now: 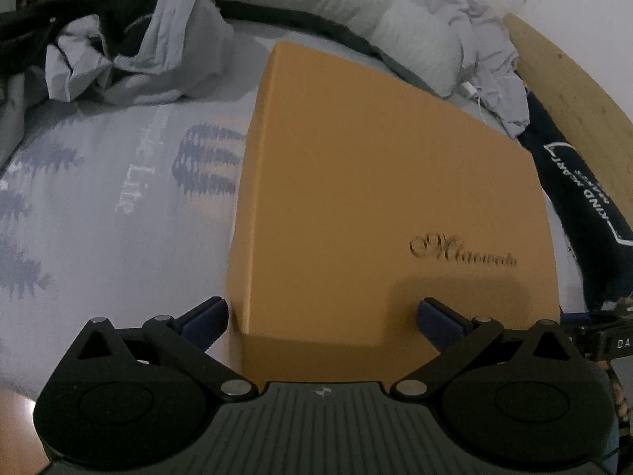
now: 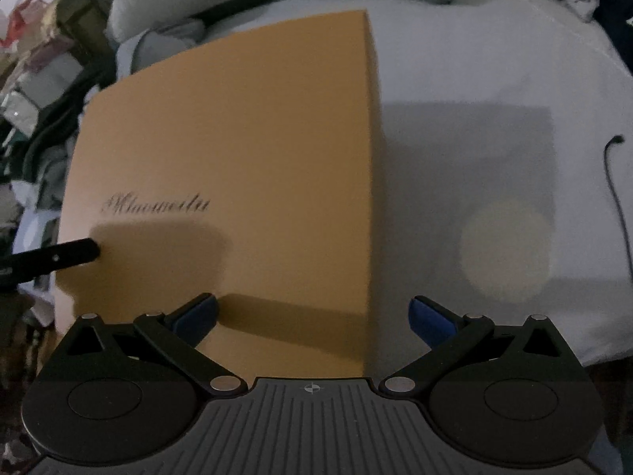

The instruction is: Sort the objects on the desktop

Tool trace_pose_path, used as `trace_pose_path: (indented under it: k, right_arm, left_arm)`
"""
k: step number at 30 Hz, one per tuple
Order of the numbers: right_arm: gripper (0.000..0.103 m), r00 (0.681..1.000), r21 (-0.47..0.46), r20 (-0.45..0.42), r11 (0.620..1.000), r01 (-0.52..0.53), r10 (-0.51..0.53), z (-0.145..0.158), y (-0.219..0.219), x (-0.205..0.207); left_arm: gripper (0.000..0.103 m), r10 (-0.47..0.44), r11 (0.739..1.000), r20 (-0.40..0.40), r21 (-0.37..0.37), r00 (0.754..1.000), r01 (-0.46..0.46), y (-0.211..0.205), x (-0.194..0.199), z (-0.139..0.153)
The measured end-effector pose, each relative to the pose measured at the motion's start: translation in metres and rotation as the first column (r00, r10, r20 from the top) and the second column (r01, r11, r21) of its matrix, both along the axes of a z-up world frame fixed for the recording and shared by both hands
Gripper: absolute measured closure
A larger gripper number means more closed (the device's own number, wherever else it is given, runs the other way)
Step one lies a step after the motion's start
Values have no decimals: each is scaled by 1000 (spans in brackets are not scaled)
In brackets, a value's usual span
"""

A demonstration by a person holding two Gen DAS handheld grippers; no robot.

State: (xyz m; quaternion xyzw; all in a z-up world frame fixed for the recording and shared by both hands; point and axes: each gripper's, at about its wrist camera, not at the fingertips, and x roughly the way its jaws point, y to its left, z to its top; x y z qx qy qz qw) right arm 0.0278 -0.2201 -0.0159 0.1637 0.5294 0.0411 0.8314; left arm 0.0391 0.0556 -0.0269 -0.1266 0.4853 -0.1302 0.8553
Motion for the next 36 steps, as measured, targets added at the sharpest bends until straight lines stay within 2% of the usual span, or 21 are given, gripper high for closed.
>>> trace_pose_path:
  k: [9, 12, 17, 23, 31, 36]
  right_arm:
    - [0, 999, 29, -23, 999, -35, 36, -1, 9, -12]
    - [0, 999, 7, -23, 999, -47, 48, 2, 14, -14]
    - [0, 998, -13, -22, 998, -60, 59, 14, 16, -16]
    - [0, 999, 14, 7, 999, -43, 43, 30, 7, -12]
    - [0, 999, -21, -2, 999, -41, 41, 31, 7, 1]
    - [0, 998, -61, -30, 997, -50, 48, 22, 13, 10]
  left_arm:
    - [0, 4, 1000, -15, 9, 1000, -4, -2, -9, -1]
    - [0, 8, 1000, -17, 18, 1000, -8, -4, -9, 0]
    - [0, 25, 999, -12, 21, 1000, -25, -6, -11, 6]
    - [0, 35, 999, 7, 18, 999, -35, -6, -5, 19]
    - [0, 39, 998, 0, 55, 999, -39, -12, 6, 13]
    - [0, 45, 996, -33, 78, 998, -42, -15, 13, 5]
